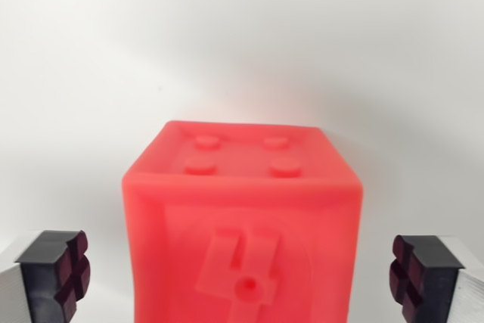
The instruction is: Destack cube
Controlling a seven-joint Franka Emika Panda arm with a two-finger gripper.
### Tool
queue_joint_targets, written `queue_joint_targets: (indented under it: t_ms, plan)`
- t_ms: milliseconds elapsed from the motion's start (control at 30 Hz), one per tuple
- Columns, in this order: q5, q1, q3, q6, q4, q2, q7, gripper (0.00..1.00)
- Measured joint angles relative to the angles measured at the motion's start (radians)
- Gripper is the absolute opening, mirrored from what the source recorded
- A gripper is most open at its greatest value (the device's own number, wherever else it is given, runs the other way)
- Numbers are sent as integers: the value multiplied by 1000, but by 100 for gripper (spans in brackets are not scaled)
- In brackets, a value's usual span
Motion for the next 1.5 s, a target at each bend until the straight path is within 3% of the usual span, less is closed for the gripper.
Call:
queue_joint_targets:
  t_ms: [833, 1500]
  plan:
    - [3, 0, 1, -233, -34, -271, -2, 100]
    - [5, 0, 1, -463, -3, -470, -5, 100]
